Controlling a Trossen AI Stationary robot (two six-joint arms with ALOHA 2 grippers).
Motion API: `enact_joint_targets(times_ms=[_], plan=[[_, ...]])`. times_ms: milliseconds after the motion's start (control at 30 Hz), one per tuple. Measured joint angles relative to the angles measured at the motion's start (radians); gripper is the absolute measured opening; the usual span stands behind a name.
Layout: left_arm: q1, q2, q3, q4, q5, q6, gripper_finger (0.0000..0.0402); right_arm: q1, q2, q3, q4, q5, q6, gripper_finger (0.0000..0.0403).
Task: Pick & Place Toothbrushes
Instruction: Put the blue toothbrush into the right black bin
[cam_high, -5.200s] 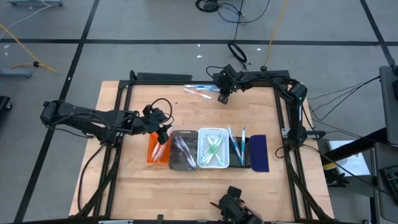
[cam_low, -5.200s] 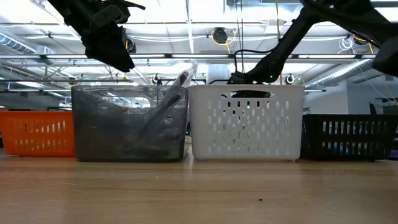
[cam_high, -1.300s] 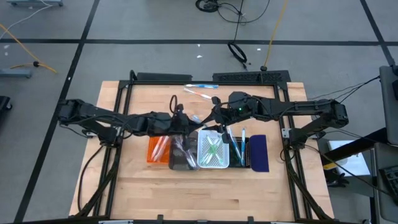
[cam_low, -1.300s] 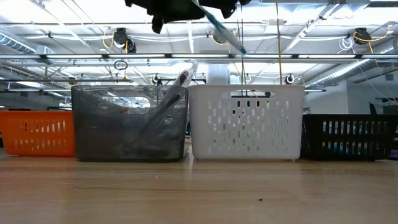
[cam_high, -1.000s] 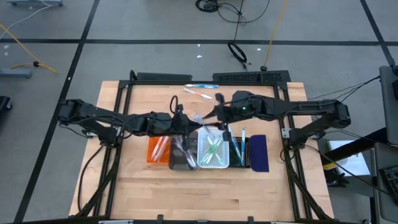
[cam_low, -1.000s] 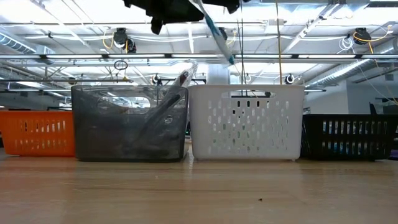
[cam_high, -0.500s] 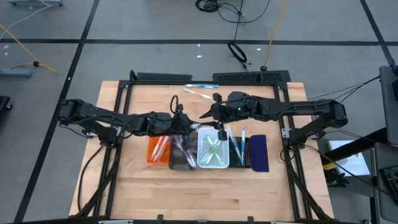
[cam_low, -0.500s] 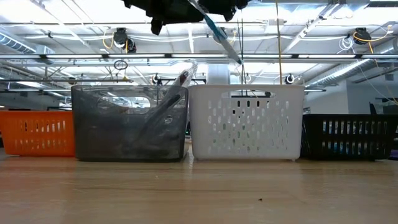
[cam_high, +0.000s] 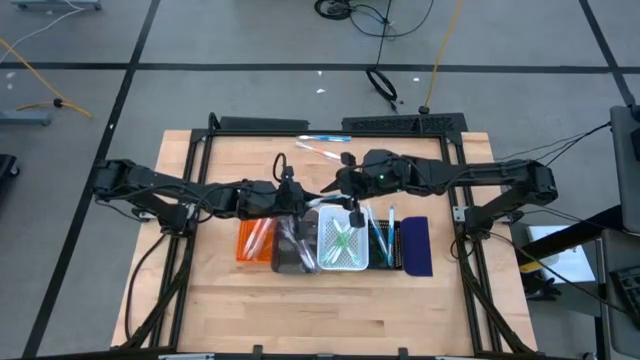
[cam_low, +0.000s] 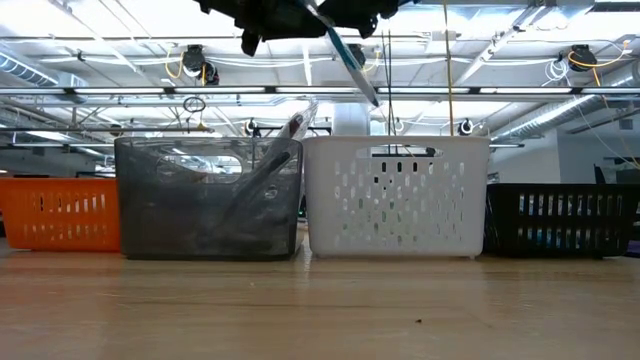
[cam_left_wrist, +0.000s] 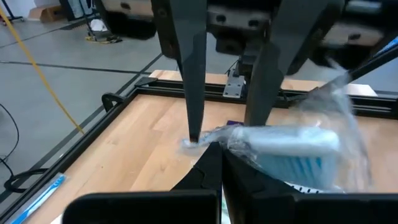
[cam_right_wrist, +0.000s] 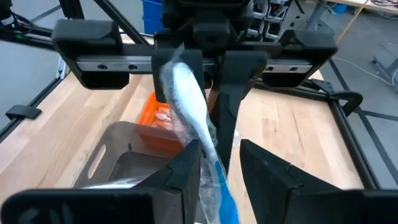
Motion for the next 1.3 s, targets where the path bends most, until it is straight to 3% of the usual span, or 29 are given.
enact_joint_targets(times_ms=[200, 400, 667, 867, 1067, 1300], plan=[[0.000, 0.000, 0.000, 0.006, -0.003, 0.002, 0.0000, 0.006, 0.009, -0.001, -0.006, 0.004, -0.013, 0.0098], [0.000, -0.002, 0.000, -0.005, -0.004, 0.012, 0.0000, 0.006, -0.001, -0.002, -0.003, 0.005, -0.064, 0.0016], [0.000, -0.002, 0.000, -0.001, -0.004, 0.012, 0.0009, 0.008, -0.015, -0.002, -0.012, 0.032, -0.054, 0.0009], [-0.011, -0.014, 0.000, -0.007, 0.000, 0.057, 0.0043, 0.012, -0.035, -0.002, -0.036, 0.085, -0.042, 0.0009], [-0.015, -0.046, 0.000, -0.077, -0.002, 0.072, 0.0078, 0.019, -0.092, -0.001, -0.140, 0.114, 0.083, 0.0009], [-0.006, -0.049, 0.000, -0.120, -0.005, 0.077, 0.0078, 0.063, -0.126, -0.001, -0.408, 0.215, 0.393, 0.0009]])
